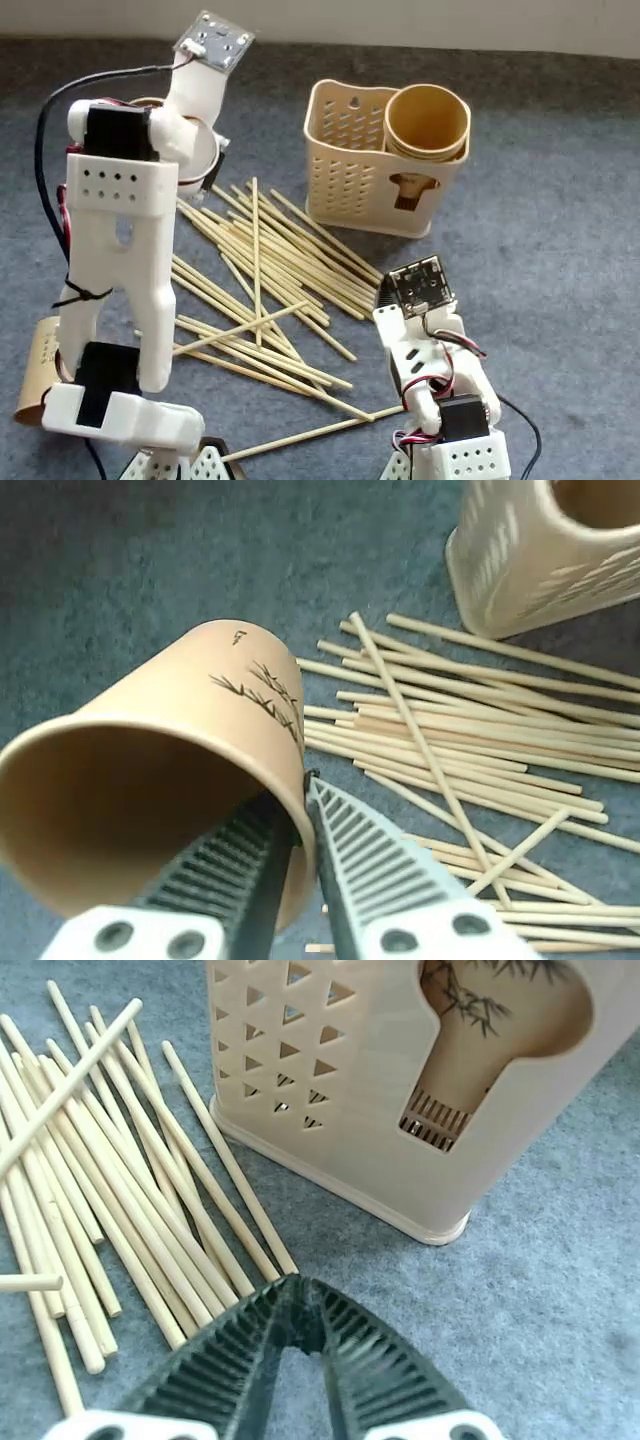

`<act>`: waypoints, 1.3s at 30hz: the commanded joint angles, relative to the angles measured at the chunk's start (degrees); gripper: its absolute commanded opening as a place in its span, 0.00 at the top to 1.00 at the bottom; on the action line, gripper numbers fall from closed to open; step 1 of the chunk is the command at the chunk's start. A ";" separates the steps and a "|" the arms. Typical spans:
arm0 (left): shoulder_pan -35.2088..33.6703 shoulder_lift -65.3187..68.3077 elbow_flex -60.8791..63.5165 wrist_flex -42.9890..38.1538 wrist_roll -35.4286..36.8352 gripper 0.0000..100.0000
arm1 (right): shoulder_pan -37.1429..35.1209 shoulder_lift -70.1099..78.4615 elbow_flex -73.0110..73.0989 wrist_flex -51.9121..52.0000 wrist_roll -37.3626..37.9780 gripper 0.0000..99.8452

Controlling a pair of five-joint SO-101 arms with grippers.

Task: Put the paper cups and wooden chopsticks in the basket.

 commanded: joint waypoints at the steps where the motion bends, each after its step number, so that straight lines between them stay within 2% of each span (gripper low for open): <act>1: 6.29 -1.10 -8.92 0.35 3.43 0.99 | -0.04 -0.22 5.32 0.92 0.79 0.99; 14: 20.26 -0.40 -25.10 0.09 4.92 0.99 | -0.04 -0.22 5.23 1.10 0.79 0.99; 30: 35.74 0.04 -23.08 -12.92 4.66 0.99 | -0.04 -0.22 5.32 0.92 0.70 0.99; 39: 37.85 8.66 -22.46 -14.59 4.48 0.99 | -0.31 -0.22 5.41 0.66 0.70 0.99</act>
